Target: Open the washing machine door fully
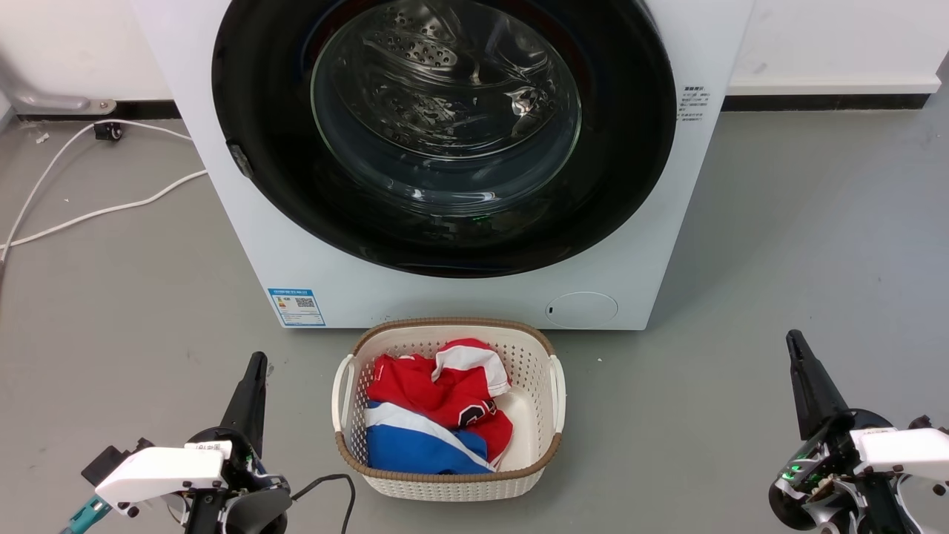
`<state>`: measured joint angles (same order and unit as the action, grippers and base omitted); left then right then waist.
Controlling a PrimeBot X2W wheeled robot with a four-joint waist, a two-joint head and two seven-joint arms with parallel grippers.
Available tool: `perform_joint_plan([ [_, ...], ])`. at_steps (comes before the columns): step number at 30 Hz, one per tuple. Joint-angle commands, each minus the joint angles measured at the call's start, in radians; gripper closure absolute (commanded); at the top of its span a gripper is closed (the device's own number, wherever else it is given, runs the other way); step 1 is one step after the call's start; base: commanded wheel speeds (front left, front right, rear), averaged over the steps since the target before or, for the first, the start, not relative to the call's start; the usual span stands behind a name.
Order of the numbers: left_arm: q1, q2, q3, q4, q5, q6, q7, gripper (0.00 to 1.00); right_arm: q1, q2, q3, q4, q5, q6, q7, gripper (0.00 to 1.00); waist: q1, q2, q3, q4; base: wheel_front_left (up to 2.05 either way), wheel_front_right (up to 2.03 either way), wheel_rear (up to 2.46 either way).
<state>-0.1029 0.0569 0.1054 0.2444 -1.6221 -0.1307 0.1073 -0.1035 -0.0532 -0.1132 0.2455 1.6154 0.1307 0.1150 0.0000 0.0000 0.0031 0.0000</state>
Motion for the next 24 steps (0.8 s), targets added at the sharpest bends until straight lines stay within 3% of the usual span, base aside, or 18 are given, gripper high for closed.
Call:
perform_joint_plan([
  [1,-0.01,-0.001,0.003,0.001,0.006,0.0,0.004,1.0,-0.01,0.004,-0.001,0.001,-0.004,0.0,0.001,1.0,0.0,0.0,0.0,0.0,0.0,0.0,0.0],
  [24,-0.01,-0.003,0.006,0.001,0.008,0.0,0.005,1.0,-0.01,0.004,-0.002,0.001,-0.005,0.0,0.002,1.0,0.0,0.0,0.0,0.0,0.0,0.0,0.0],
])
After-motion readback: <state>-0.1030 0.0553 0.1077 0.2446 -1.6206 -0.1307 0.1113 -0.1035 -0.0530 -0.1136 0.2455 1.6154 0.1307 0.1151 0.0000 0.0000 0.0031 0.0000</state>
